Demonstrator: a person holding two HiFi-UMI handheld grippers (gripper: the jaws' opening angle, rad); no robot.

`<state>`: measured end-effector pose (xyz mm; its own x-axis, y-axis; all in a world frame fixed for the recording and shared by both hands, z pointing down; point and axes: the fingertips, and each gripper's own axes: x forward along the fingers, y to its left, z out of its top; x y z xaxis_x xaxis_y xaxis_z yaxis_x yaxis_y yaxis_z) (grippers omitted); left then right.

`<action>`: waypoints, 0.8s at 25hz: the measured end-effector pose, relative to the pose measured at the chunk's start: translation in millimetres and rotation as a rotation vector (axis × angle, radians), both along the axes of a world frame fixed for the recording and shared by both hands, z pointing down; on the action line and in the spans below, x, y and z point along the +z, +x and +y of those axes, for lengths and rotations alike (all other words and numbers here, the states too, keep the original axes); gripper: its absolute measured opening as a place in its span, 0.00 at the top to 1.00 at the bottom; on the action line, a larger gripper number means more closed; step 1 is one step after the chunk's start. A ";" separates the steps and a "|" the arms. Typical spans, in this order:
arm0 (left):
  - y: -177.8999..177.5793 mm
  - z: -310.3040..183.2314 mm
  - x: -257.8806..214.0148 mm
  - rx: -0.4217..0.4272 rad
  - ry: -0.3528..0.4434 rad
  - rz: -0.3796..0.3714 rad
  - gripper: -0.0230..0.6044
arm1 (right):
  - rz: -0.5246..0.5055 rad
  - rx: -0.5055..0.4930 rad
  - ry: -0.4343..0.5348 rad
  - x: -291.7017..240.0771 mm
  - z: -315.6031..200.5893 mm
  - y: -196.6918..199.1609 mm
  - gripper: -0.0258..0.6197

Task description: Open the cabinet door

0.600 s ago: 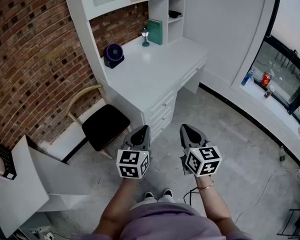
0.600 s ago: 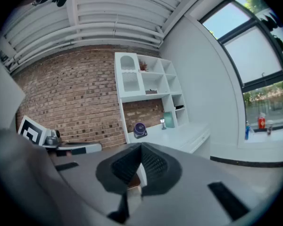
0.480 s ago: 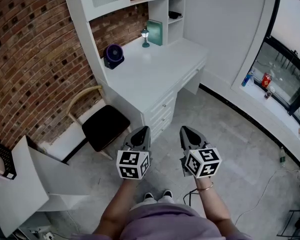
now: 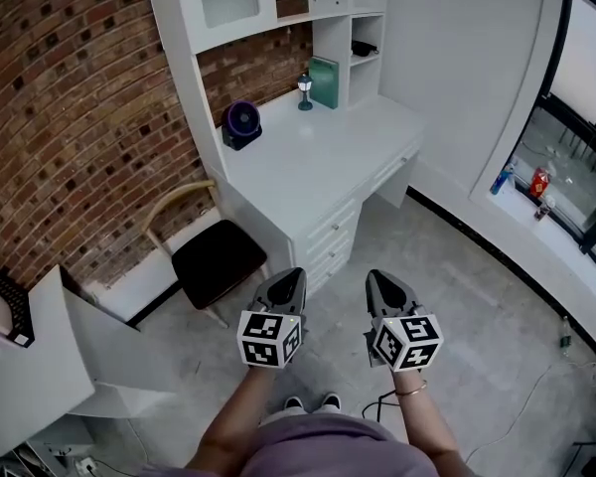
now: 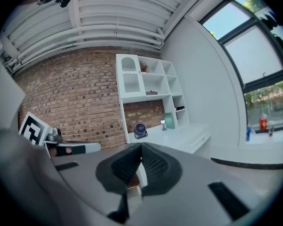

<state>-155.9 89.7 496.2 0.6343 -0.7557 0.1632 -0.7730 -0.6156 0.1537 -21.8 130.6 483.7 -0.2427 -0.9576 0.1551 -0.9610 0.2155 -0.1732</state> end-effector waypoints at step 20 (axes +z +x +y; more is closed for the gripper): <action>34.4 -12.5 -8.3 -0.049 0.000 -0.002 0.76 | -0.054 -0.041 0.007 0.9 -4.6 45.7 0.78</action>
<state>-121.5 77.1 487.8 0.5962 -0.7858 0.1646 -0.8025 -0.5768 0.1526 23.9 126.0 484.6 -0.2896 -0.9477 0.1344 -0.9406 0.2558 -0.2232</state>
